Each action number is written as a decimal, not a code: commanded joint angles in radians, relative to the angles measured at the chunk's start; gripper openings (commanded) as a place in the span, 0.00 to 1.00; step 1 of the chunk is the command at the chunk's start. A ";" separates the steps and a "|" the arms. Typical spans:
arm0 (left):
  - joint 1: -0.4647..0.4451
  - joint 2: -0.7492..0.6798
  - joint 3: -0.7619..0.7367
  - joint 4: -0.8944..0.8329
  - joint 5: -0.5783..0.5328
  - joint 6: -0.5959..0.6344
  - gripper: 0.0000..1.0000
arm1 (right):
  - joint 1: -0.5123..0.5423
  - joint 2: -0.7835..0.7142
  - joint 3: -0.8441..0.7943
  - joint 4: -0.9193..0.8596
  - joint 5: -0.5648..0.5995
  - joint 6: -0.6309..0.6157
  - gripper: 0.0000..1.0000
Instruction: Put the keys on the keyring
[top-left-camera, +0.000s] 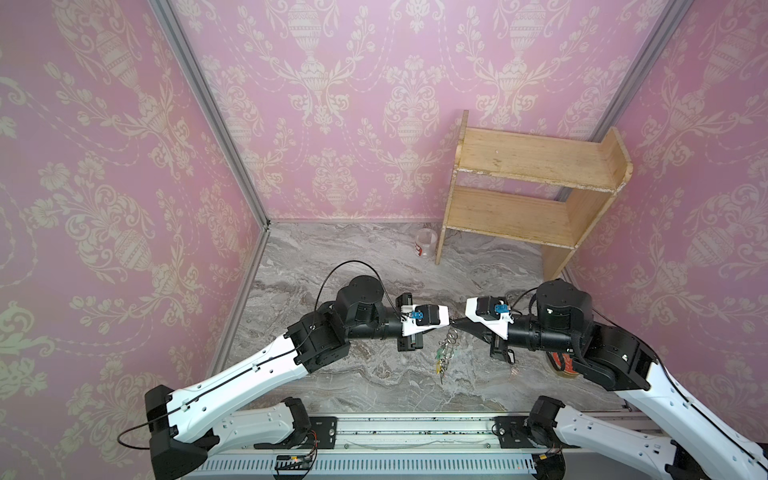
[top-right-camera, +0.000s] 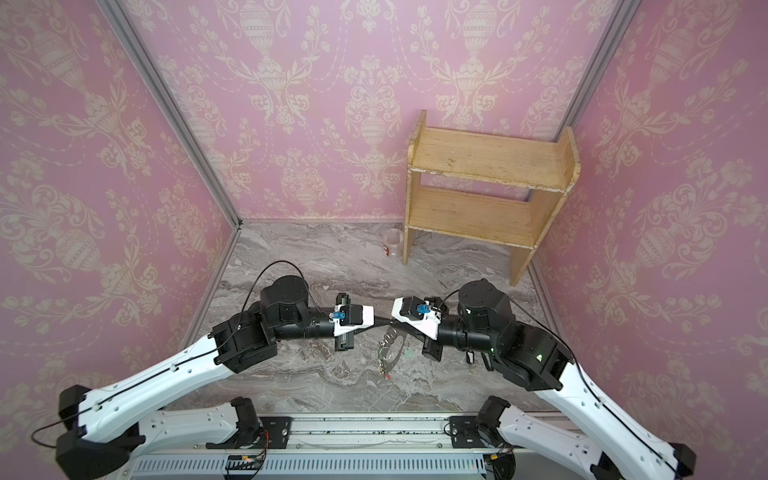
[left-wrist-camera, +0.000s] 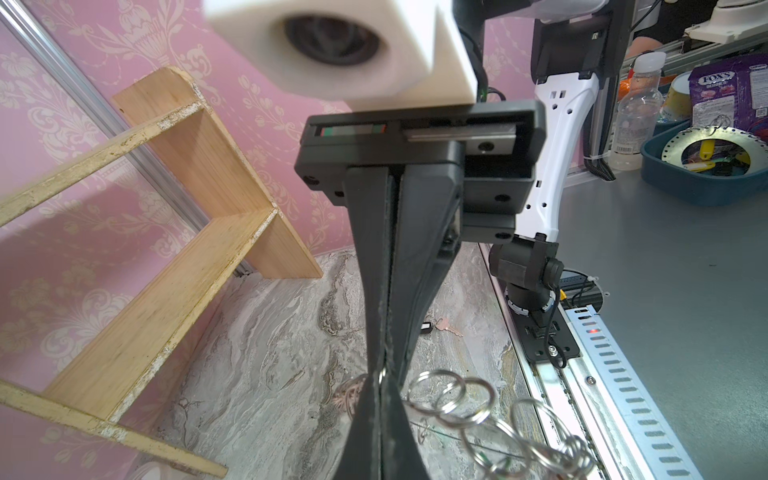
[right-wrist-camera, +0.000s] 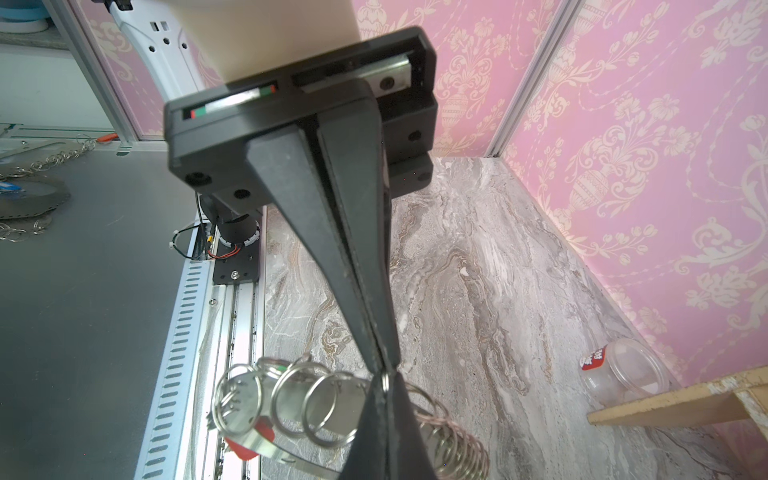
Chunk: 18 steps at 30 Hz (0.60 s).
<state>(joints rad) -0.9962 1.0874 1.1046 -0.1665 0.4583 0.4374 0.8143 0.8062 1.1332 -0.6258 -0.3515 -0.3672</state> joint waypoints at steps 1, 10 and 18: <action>-0.001 -0.018 -0.017 0.039 -0.013 0.009 0.00 | 0.005 -0.040 0.016 0.074 -0.019 0.007 0.00; 0.016 -0.054 -0.062 0.161 -0.012 -0.023 0.00 | 0.006 -0.064 -0.001 0.063 0.026 -0.010 0.49; 0.091 -0.095 -0.135 0.371 0.120 -0.160 0.00 | 0.004 -0.183 -0.081 0.130 0.087 0.008 0.58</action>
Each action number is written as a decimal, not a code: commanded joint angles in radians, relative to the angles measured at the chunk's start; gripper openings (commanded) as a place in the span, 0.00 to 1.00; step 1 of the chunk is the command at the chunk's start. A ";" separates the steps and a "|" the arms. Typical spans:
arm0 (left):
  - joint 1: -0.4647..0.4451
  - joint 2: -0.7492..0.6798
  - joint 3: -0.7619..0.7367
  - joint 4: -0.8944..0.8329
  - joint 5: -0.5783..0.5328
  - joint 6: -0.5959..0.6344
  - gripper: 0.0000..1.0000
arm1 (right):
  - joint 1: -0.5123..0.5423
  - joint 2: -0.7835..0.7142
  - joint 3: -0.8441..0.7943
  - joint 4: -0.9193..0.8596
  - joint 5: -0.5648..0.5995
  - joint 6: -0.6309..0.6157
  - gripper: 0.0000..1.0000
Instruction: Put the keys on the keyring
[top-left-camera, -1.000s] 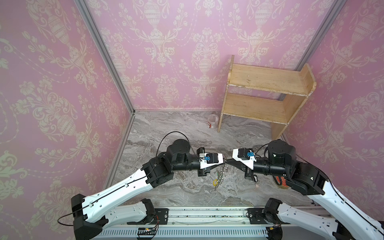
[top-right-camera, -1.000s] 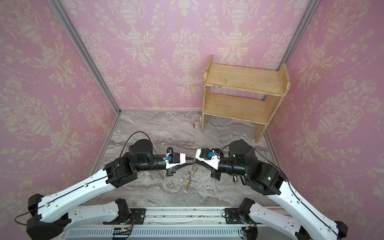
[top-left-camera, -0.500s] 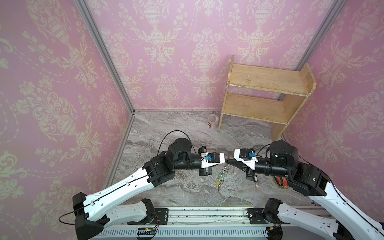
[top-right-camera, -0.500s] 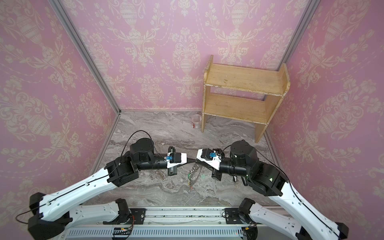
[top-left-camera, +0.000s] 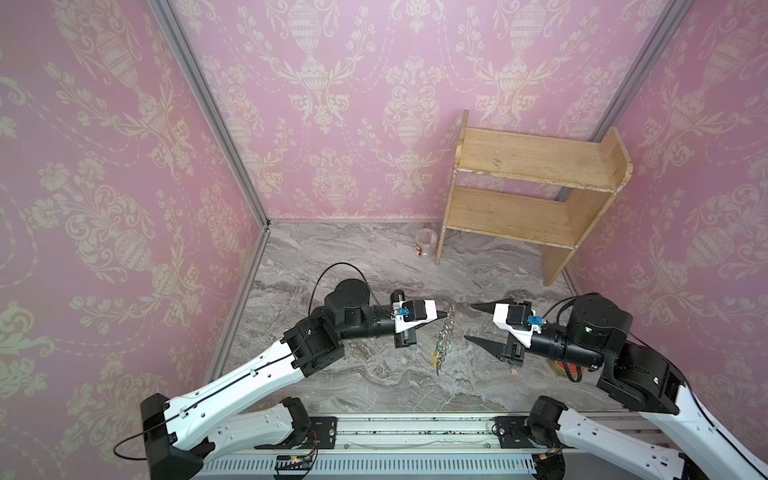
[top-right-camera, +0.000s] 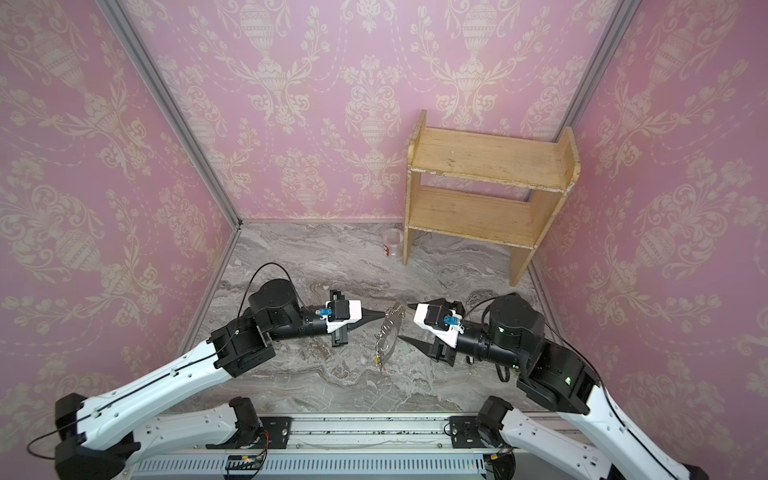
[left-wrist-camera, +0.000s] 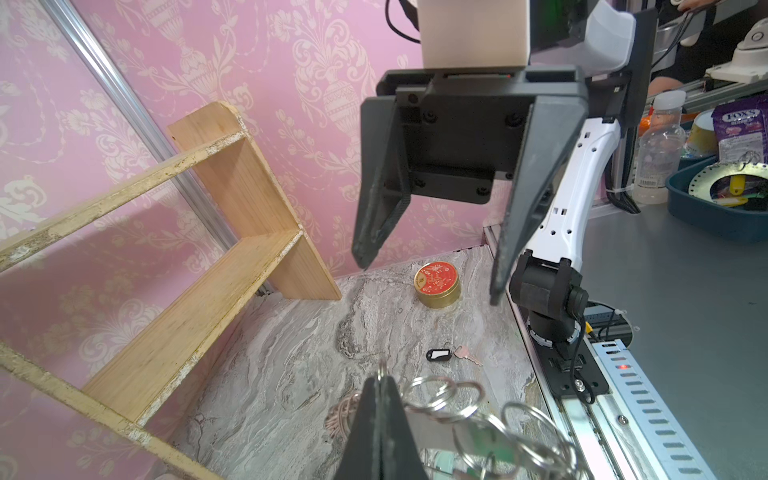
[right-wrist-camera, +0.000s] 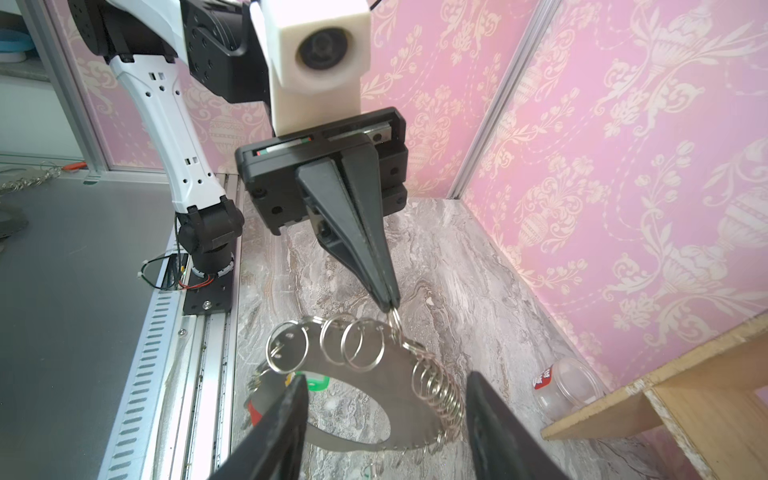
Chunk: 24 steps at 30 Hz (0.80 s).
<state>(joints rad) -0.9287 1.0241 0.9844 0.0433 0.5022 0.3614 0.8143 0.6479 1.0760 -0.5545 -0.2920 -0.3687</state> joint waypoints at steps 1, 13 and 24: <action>0.030 -0.030 -0.019 0.187 0.096 -0.103 0.00 | 0.004 -0.031 -0.028 0.071 0.031 0.014 0.55; 0.040 -0.001 0.002 0.254 0.204 -0.168 0.00 | 0.005 -0.010 -0.061 0.221 0.044 0.037 0.34; 0.041 0.018 0.000 0.337 0.234 -0.198 0.00 | 0.004 0.013 -0.078 0.273 -0.017 0.084 0.32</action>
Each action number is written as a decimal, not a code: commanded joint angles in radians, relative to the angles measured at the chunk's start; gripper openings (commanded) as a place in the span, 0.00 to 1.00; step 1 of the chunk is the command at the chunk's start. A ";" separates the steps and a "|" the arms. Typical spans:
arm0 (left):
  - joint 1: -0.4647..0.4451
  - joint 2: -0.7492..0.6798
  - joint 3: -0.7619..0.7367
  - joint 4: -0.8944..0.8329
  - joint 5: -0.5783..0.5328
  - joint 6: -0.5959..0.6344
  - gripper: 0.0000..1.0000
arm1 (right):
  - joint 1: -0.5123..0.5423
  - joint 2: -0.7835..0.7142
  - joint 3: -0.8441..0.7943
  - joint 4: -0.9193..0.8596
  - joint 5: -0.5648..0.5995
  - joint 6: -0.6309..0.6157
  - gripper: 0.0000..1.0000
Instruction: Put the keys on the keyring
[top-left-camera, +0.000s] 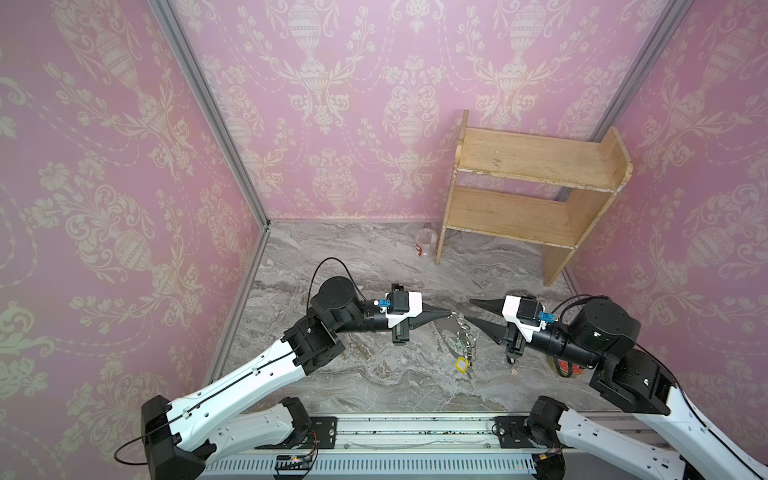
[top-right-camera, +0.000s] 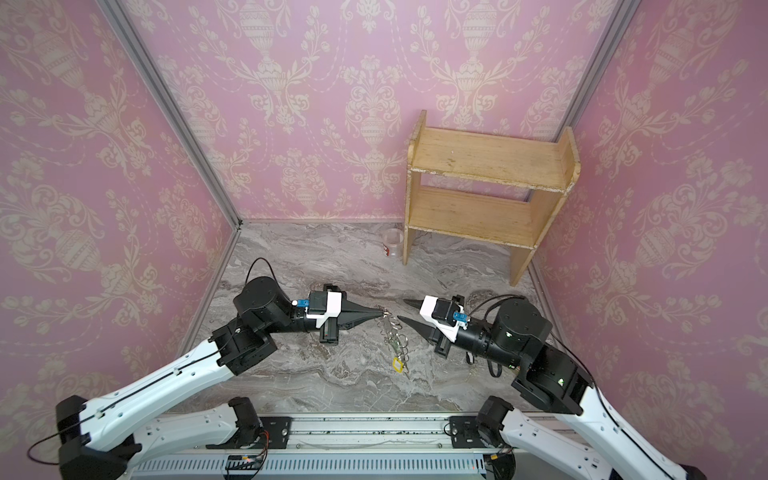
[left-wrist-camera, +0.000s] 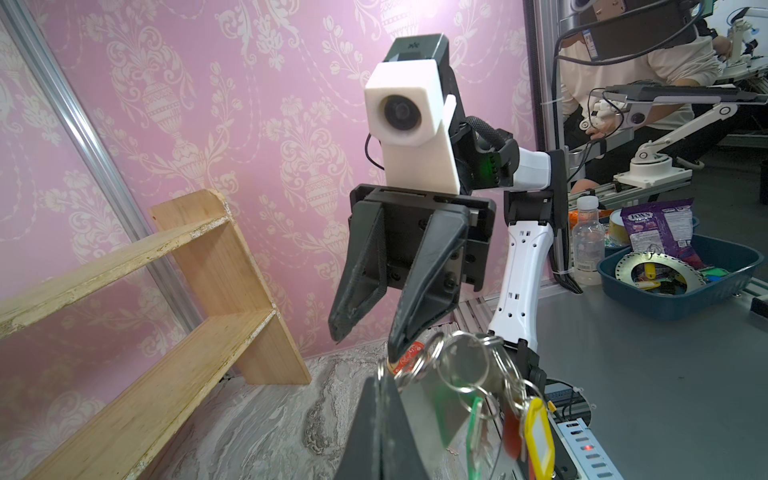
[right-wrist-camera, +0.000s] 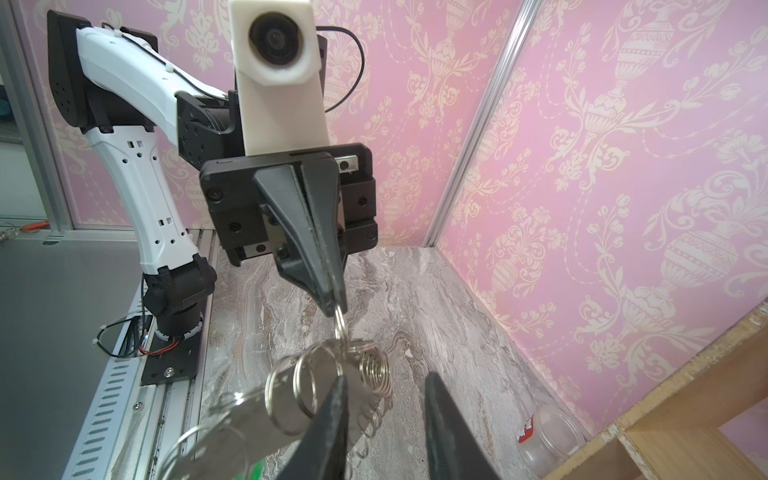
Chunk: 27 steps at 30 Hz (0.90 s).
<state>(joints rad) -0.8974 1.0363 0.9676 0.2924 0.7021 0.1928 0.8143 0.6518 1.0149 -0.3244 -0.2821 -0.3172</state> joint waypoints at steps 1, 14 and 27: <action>0.009 0.010 0.014 0.102 0.036 -0.033 0.00 | 0.004 0.012 -0.017 0.045 -0.036 0.036 0.32; 0.009 0.072 -0.018 0.357 0.035 -0.111 0.00 | 0.005 0.009 -0.070 0.132 -0.088 0.116 0.31; 0.009 0.081 -0.024 0.418 0.045 -0.149 0.00 | 0.005 -0.011 -0.087 0.144 -0.073 0.120 0.23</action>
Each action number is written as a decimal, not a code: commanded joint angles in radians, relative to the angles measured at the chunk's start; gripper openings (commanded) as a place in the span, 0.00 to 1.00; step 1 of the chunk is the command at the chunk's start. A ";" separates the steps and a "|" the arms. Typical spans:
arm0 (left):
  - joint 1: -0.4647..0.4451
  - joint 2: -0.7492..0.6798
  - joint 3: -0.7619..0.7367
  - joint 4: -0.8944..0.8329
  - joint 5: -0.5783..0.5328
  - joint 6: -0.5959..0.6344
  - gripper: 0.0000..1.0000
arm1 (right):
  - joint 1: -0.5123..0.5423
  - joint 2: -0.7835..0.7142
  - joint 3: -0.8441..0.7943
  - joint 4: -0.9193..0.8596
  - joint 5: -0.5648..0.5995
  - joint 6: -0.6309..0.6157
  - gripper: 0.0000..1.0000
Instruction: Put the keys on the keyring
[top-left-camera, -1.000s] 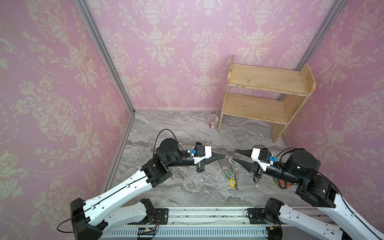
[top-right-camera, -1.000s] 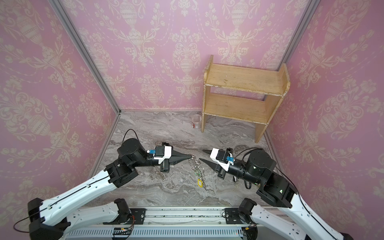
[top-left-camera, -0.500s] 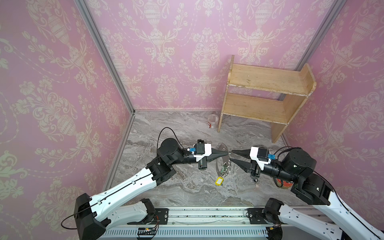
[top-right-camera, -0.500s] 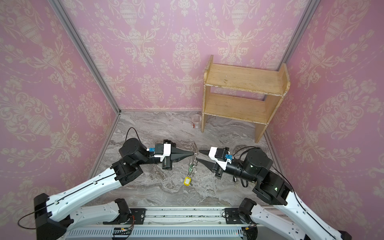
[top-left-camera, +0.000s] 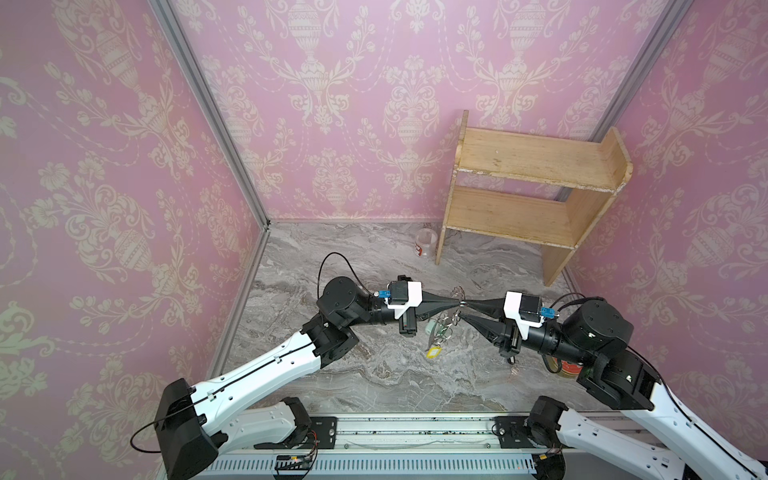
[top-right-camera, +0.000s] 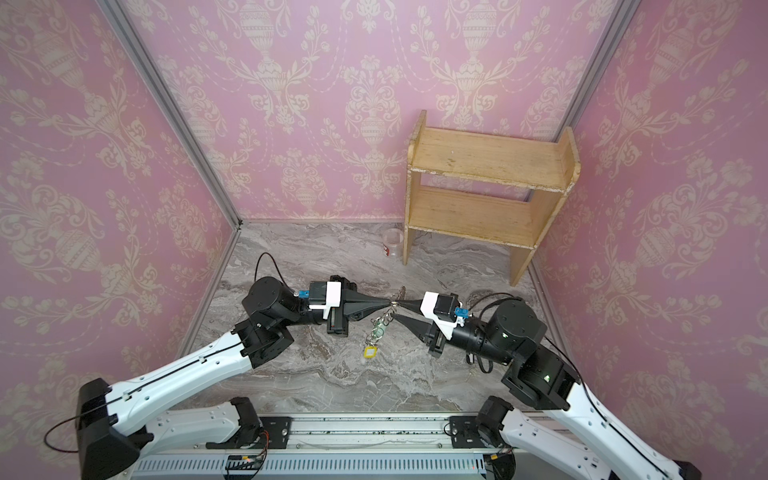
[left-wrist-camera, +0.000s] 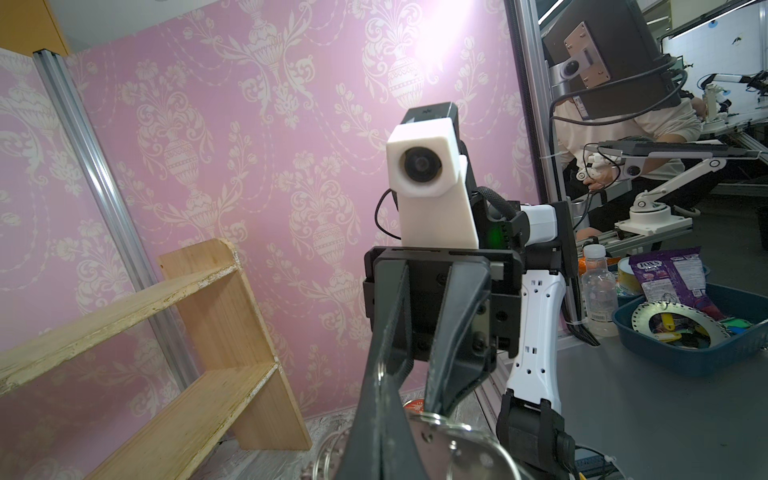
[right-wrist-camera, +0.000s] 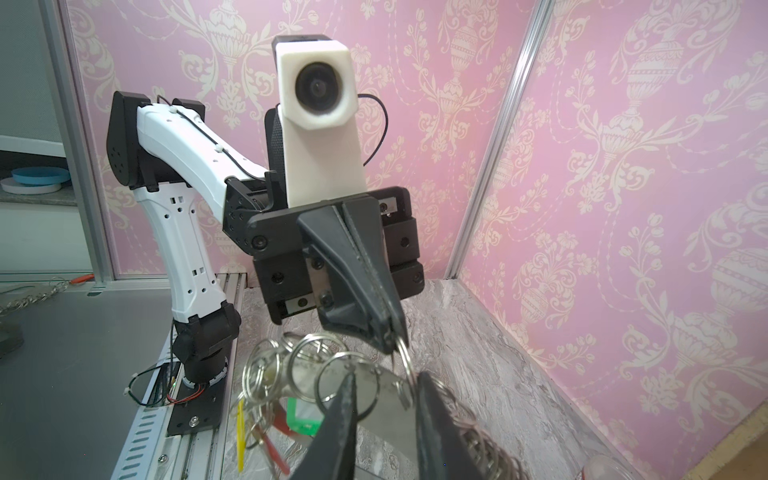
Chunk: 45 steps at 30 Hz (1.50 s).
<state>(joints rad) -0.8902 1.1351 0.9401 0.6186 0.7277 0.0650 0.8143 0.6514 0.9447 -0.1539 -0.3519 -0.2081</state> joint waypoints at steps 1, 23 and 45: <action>0.002 -0.018 0.003 0.092 0.021 -0.021 0.00 | 0.005 -0.012 -0.017 -0.030 -0.002 0.009 0.22; 0.002 -0.021 0.007 0.054 0.038 -0.011 0.00 | 0.005 -0.020 0.009 -0.049 0.009 -0.013 0.16; 0.002 -0.015 0.010 0.022 0.059 -0.016 0.00 | 0.004 0.002 0.026 -0.039 0.017 -0.014 0.00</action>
<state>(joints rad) -0.8864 1.1347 0.9394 0.6247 0.7547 0.0612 0.8143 0.6373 0.9466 -0.1719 -0.3431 -0.2119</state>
